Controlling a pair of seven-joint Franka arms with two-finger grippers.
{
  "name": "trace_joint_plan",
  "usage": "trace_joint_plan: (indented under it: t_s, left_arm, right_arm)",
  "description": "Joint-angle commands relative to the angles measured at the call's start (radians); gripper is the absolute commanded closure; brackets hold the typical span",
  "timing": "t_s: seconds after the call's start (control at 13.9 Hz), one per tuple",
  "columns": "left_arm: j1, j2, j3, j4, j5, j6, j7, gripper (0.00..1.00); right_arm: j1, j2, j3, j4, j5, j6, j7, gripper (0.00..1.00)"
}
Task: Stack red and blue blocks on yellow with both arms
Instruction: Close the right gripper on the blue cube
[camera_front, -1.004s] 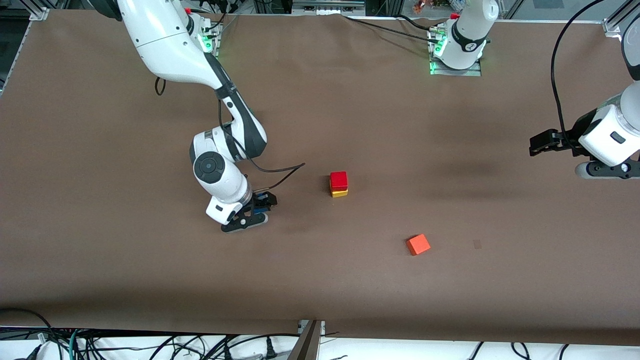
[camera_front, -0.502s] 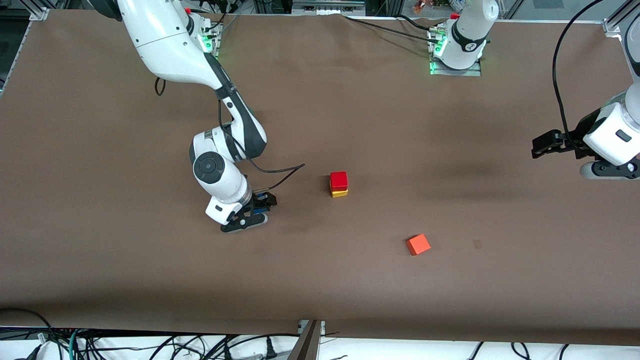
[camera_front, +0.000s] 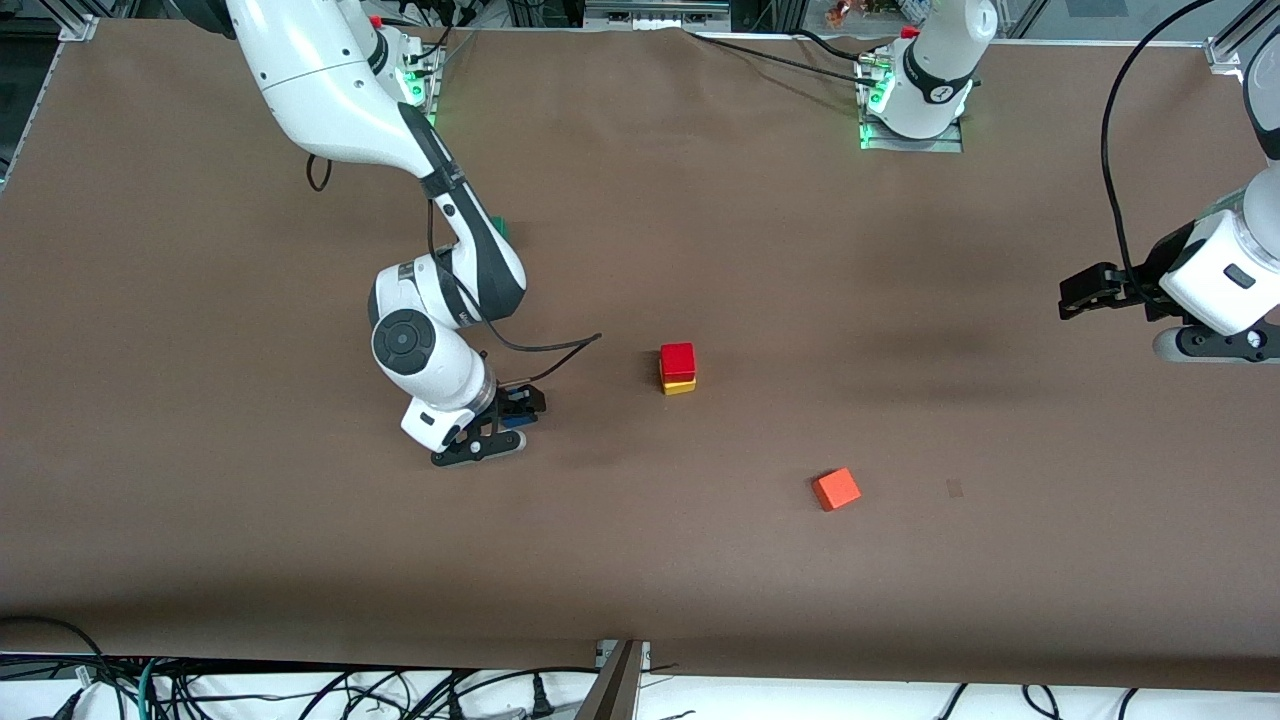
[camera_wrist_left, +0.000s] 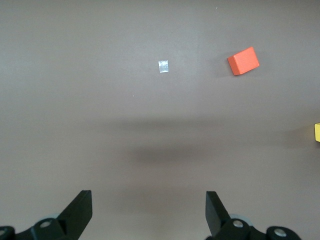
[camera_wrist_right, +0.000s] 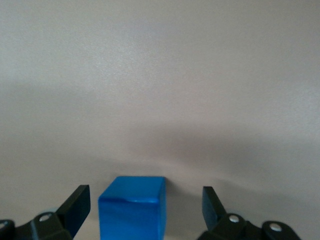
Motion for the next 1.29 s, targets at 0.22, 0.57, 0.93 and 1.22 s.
trace_joint_plan:
  t_s: [0.22, 0.57, 0.93, 1.22]
  left_arm:
    - [0.010, 0.024, -0.007, 0.058, 0.011, -0.008, 0.016, 0.00]
    - [0.010, 0.031, -0.005, 0.063, 0.011, -0.008, 0.016, 0.00]
    - [0.010, 0.034, -0.005, 0.077, 0.012, -0.010, 0.016, 0.00]
    - [0.010, 0.034, -0.007, 0.077, 0.012, -0.010, 0.016, 0.00]
  right_arm:
    - [0.005, -0.007, 0.002, -0.009, 0.026, -0.015, 0.023, 0.01]
    - [0.004, 0.000, 0.002, -0.018, 0.025, -0.003, 0.013, 0.11]
    - [-0.003, 0.000, 0.001, -0.021, 0.020, -0.004, 0.003, 0.36]
    - [-0.004, 0.000, 0.001, -0.021, 0.019, -0.006, -0.010, 0.48]
